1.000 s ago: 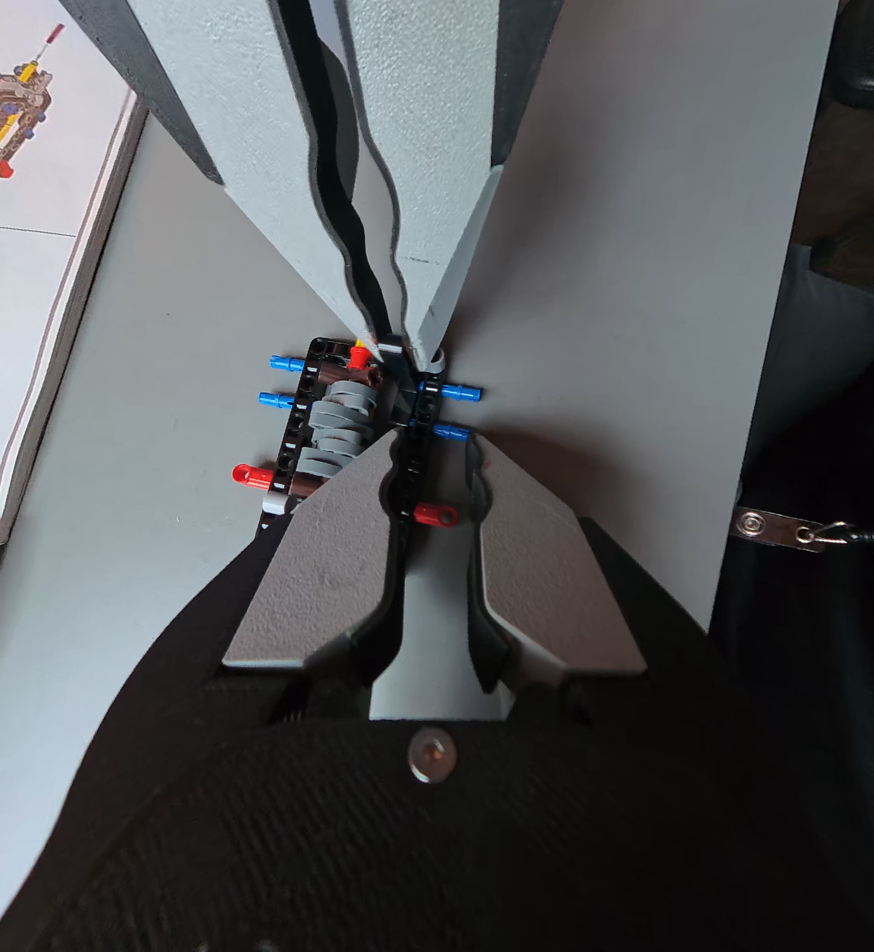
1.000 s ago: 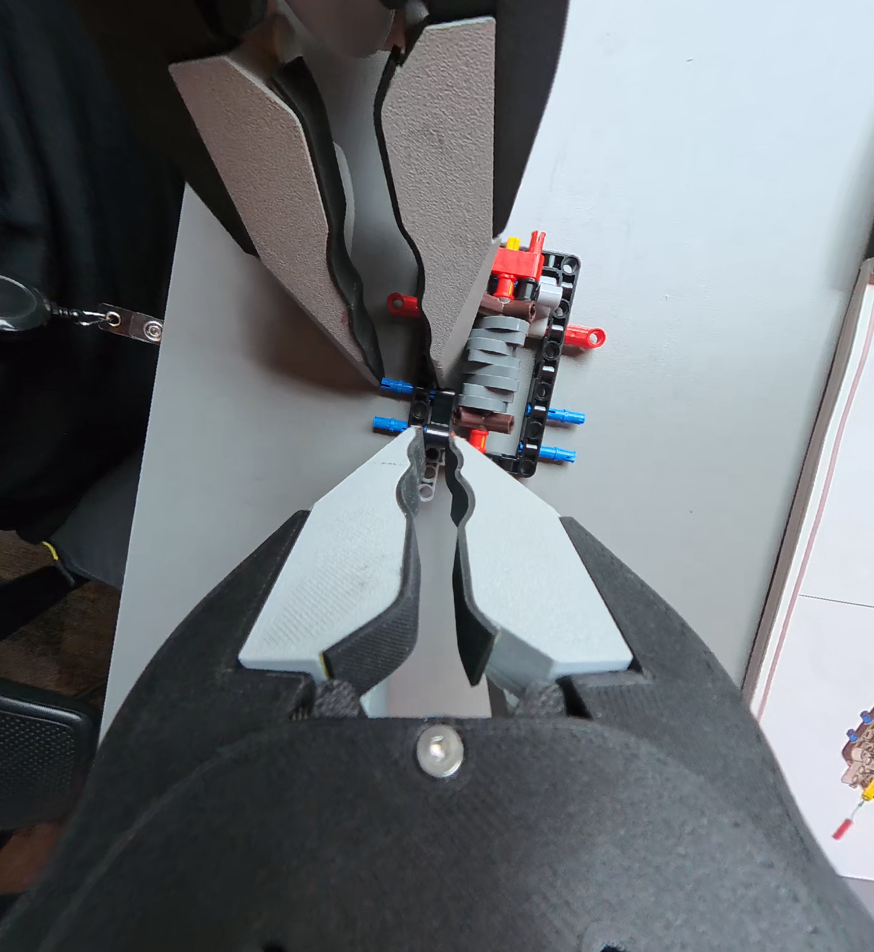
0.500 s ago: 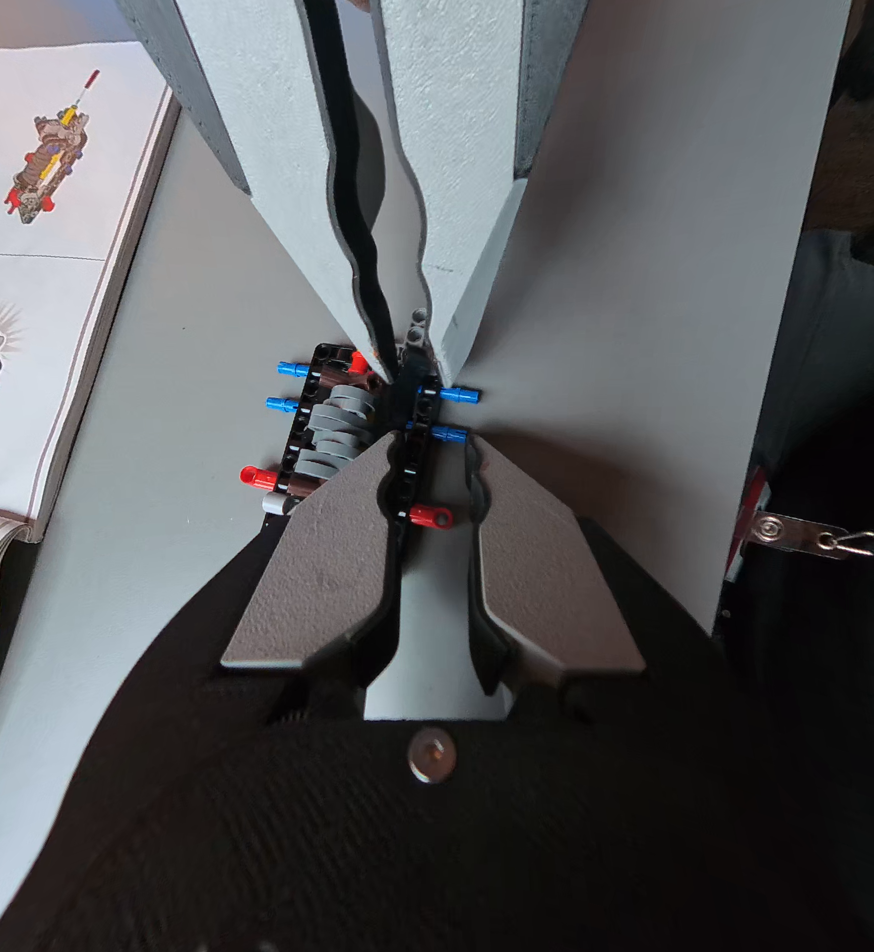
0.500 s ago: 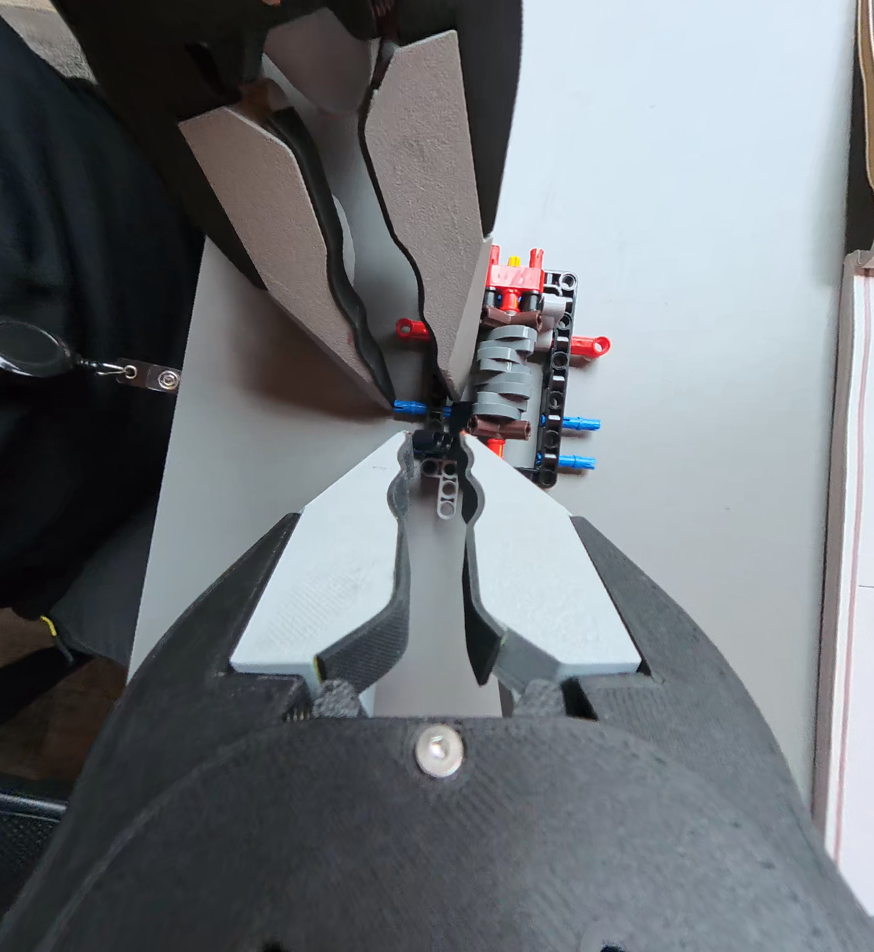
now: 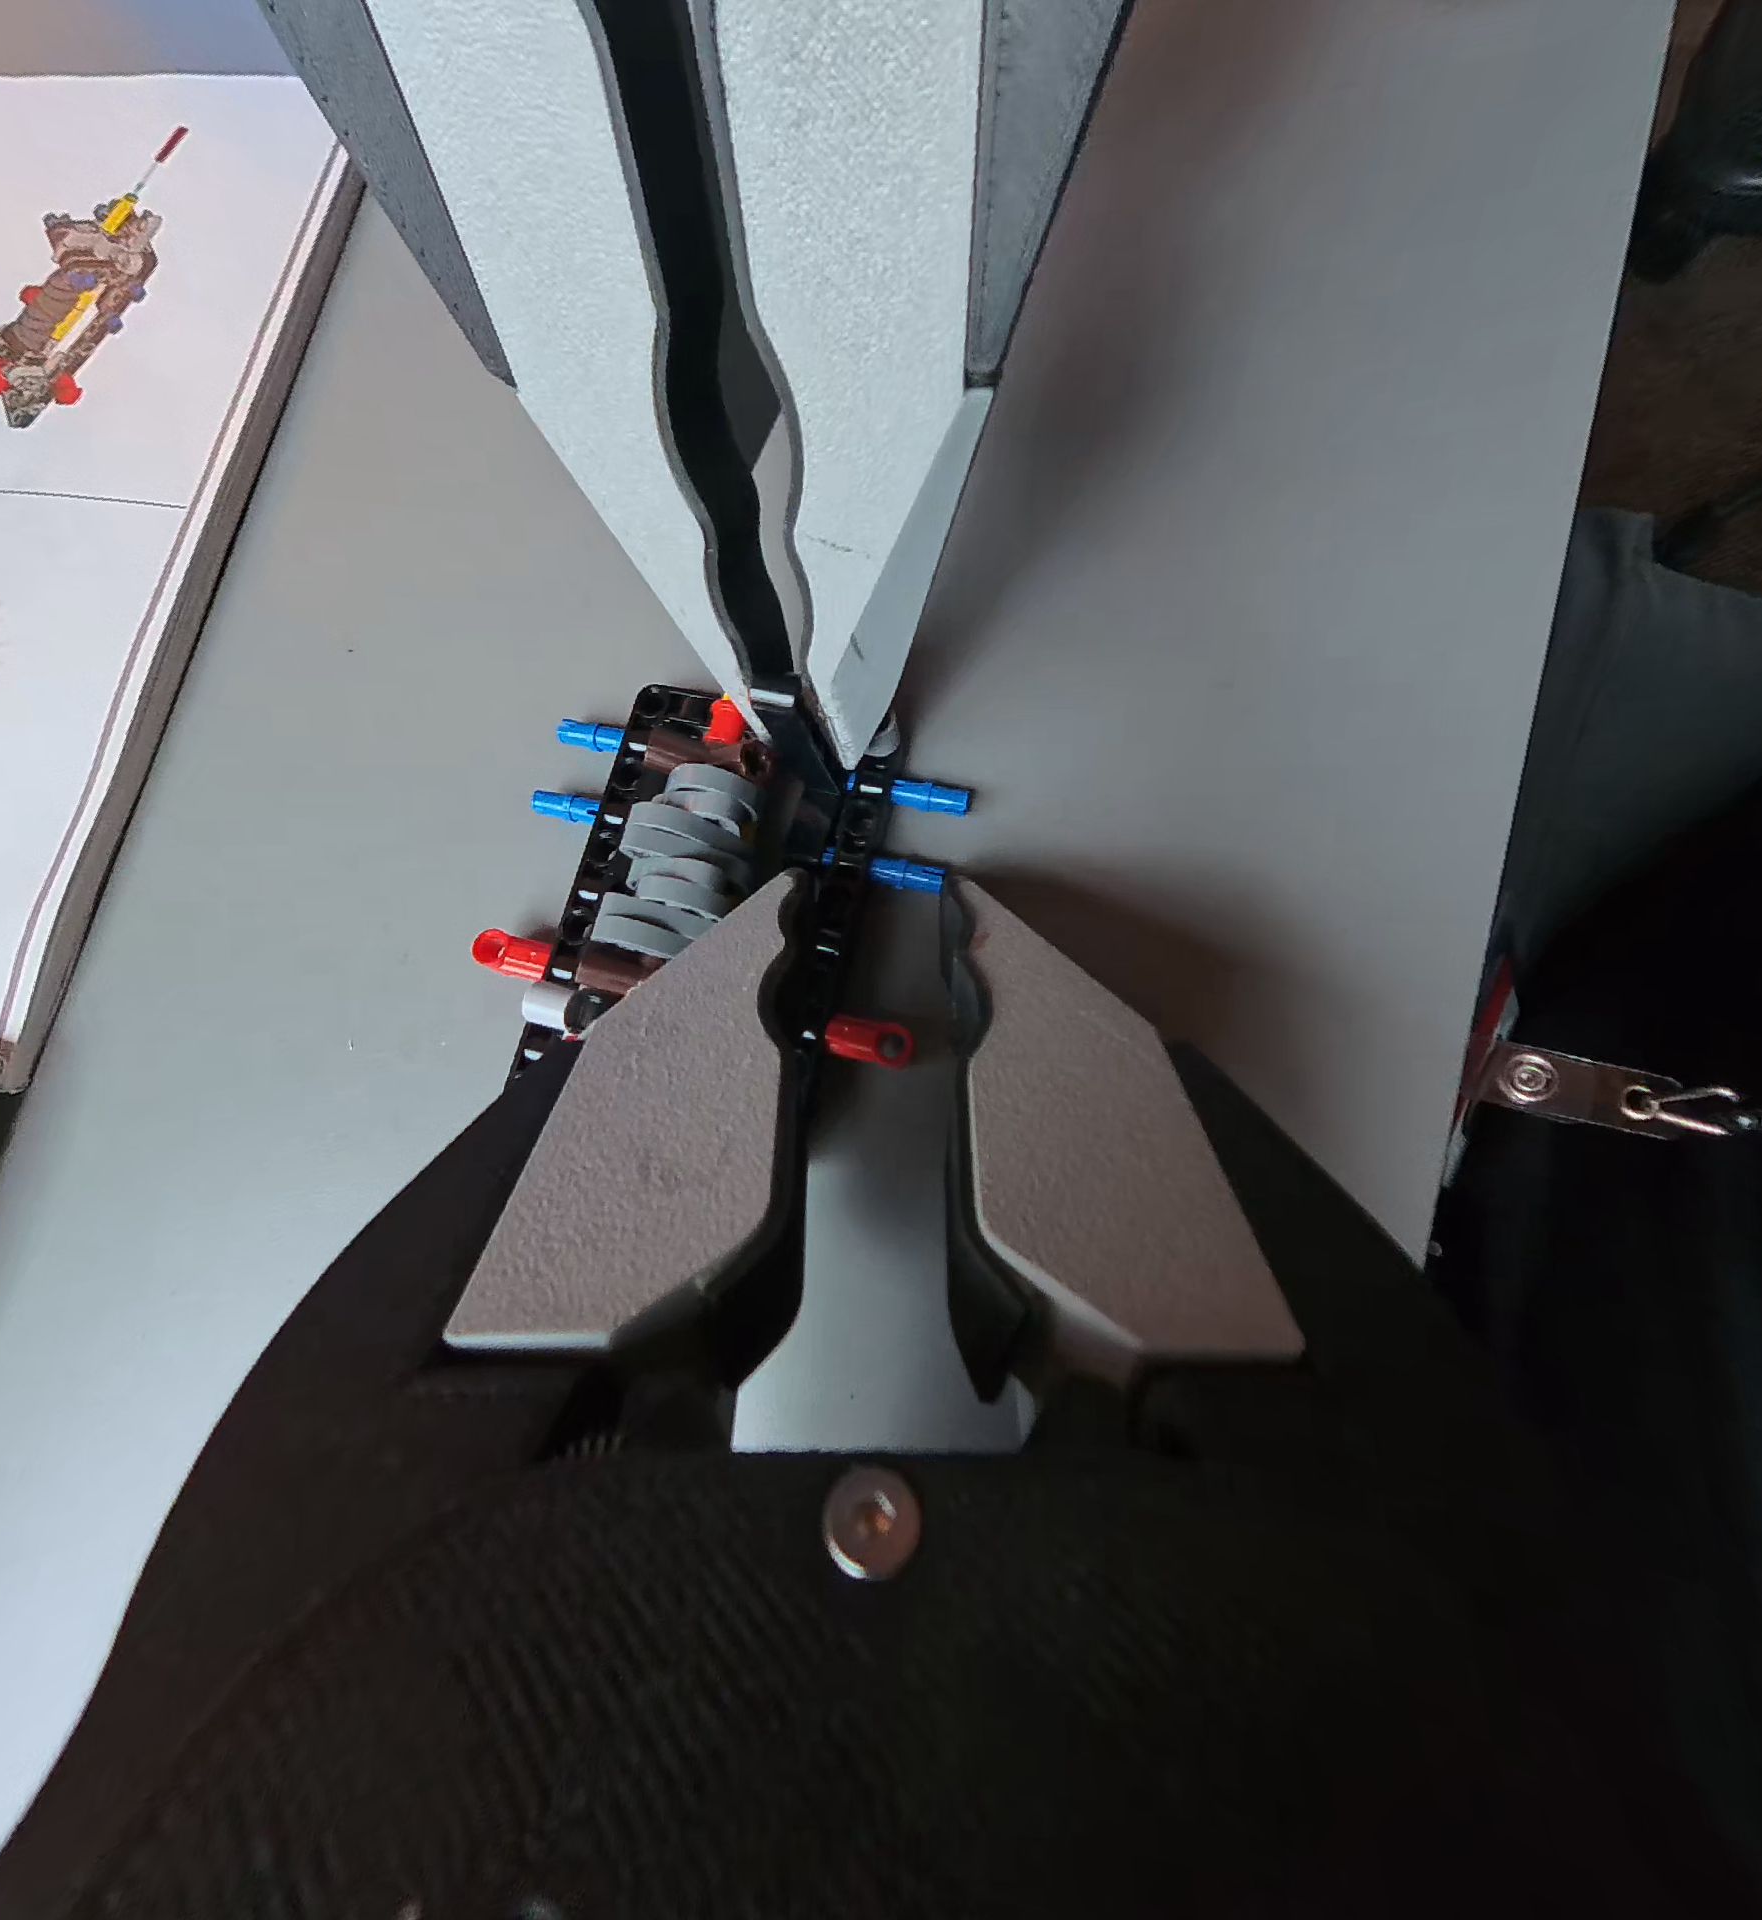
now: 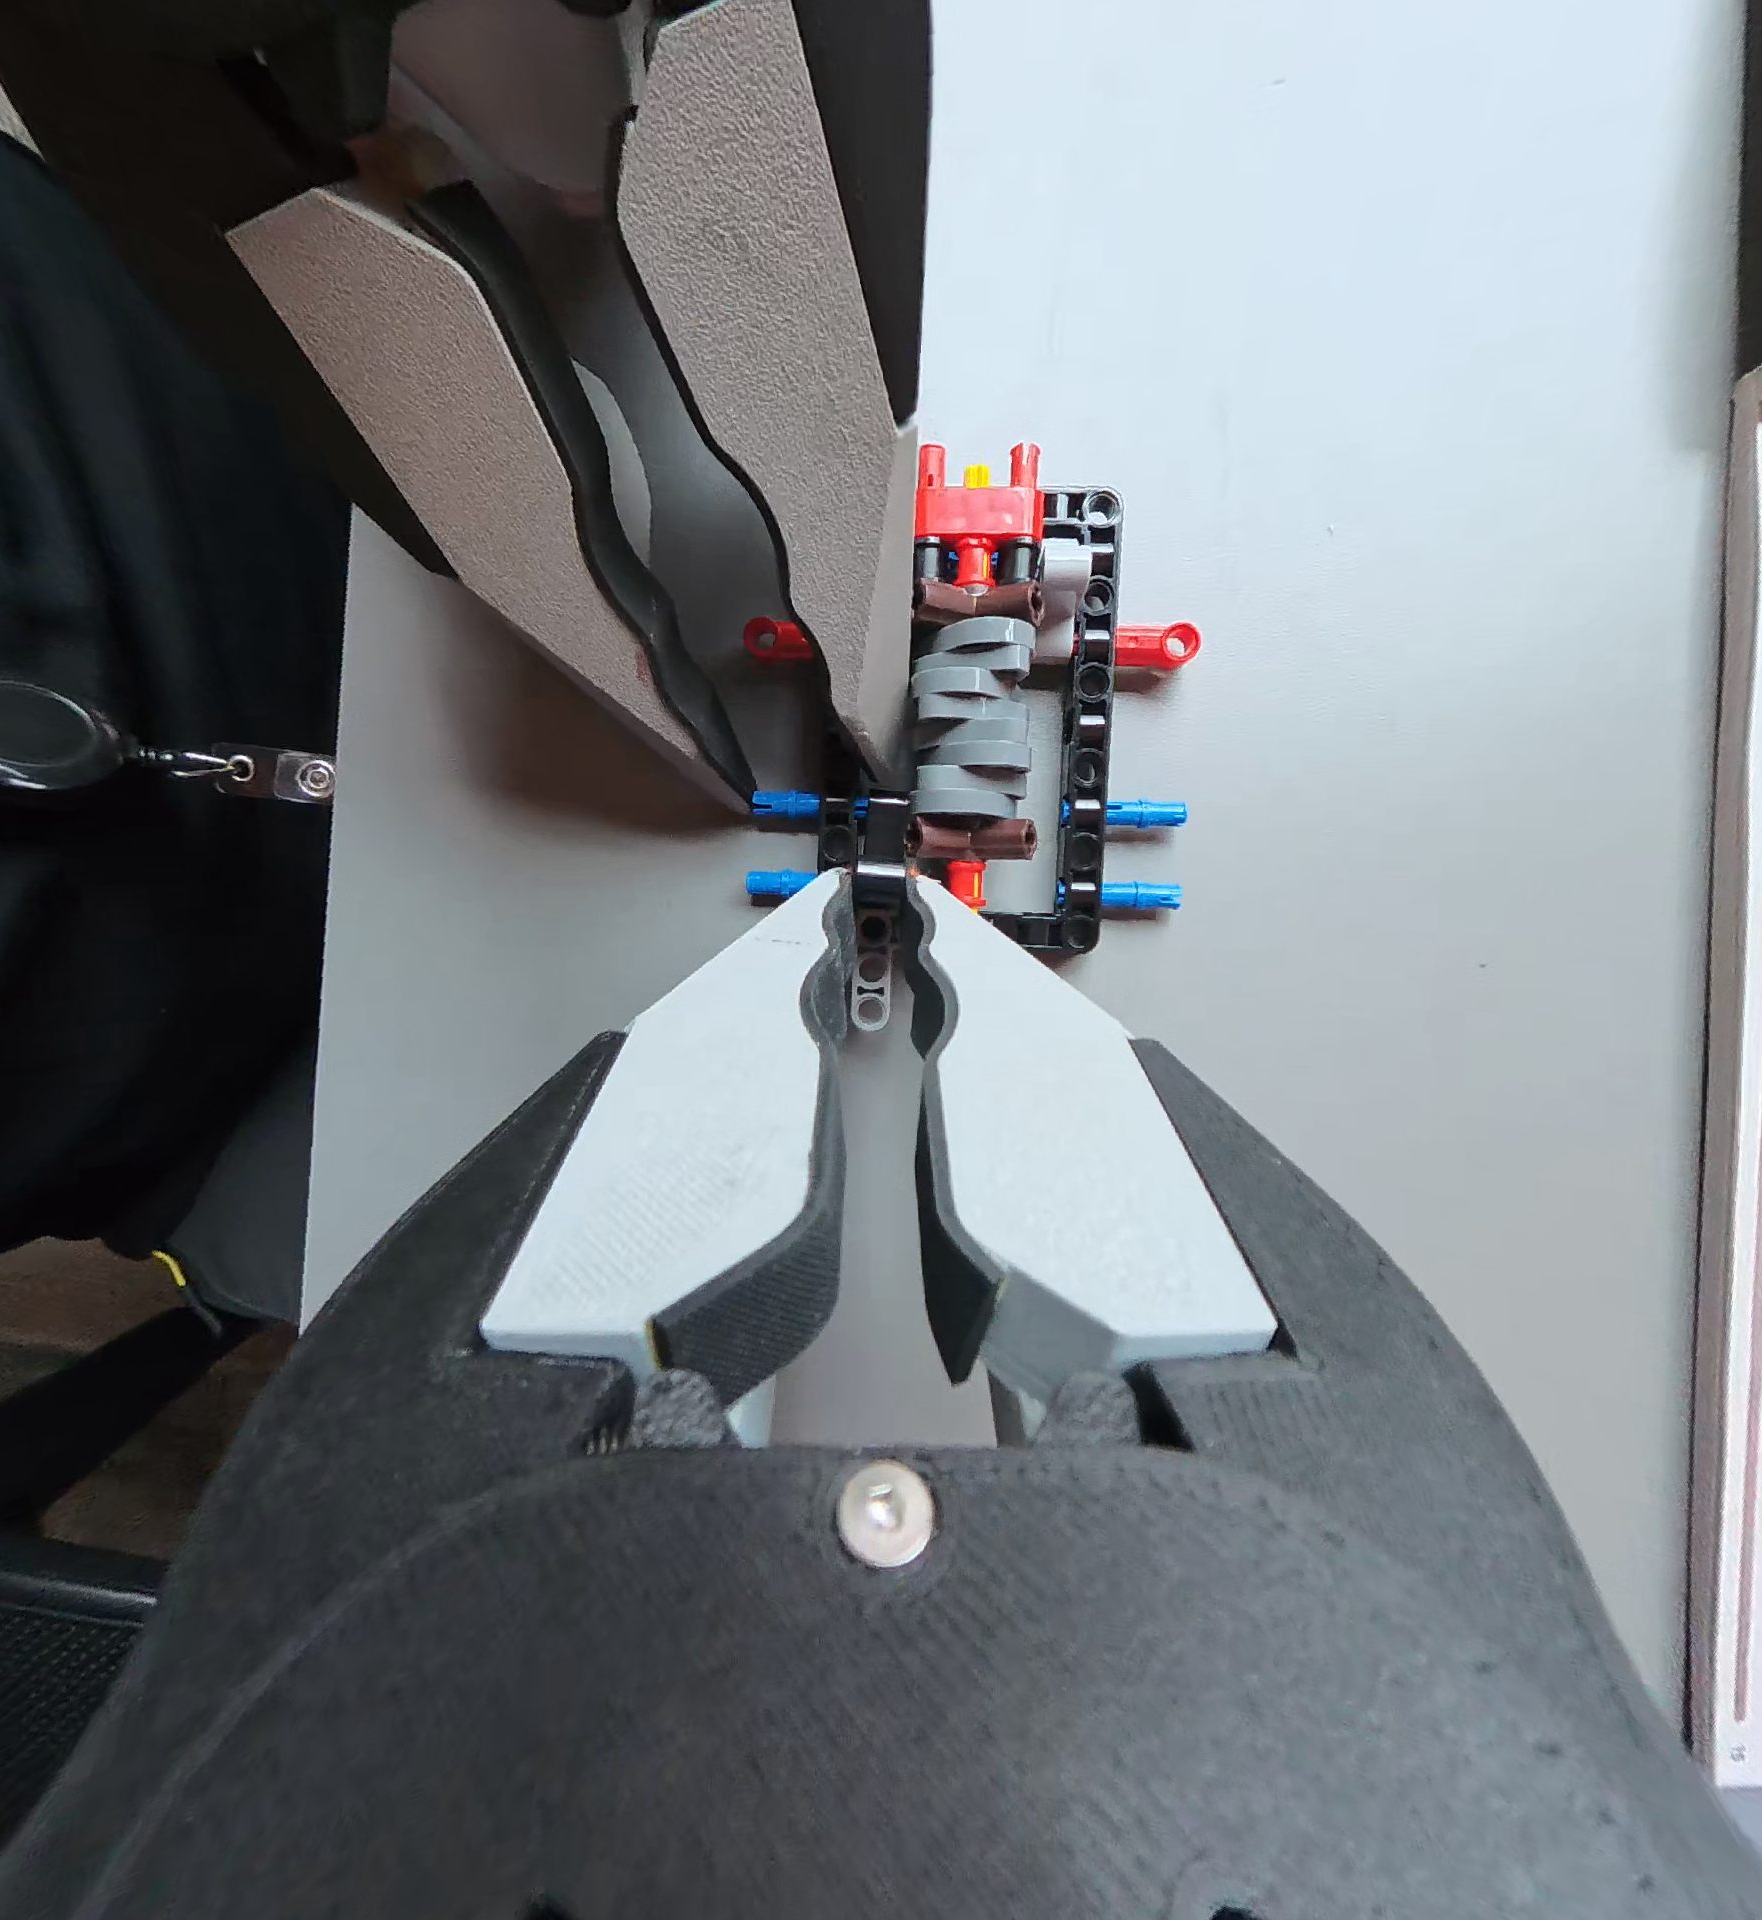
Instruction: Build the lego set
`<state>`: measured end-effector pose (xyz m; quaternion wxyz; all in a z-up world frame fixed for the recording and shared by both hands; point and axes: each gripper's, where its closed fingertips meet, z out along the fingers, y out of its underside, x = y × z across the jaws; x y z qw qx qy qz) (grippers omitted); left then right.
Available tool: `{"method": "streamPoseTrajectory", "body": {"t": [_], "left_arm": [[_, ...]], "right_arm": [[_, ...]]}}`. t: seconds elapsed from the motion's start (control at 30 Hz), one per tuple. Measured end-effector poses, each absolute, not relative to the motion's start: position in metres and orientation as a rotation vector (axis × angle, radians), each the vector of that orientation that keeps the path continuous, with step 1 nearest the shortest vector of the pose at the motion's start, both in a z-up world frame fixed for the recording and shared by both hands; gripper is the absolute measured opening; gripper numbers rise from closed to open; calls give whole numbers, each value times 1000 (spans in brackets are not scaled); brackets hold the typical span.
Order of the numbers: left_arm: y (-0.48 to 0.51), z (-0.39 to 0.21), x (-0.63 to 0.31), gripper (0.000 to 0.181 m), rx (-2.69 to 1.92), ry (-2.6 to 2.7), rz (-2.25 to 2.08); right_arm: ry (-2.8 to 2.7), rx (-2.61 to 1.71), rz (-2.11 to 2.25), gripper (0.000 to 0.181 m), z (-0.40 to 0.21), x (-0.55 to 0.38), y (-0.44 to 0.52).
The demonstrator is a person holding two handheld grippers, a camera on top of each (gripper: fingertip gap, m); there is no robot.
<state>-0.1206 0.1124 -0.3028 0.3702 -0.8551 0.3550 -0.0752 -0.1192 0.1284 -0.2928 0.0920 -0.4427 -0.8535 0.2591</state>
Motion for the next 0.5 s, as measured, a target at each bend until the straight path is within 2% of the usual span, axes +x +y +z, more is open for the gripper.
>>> {"method": "streamPoseTrajectory", "body": {"t": [0.5], "left_arm": [[110,-303,-121,25,-2201,870,-196]], "right_arm": [[-2525,-1304,803,4,-290,-120,125]]}}
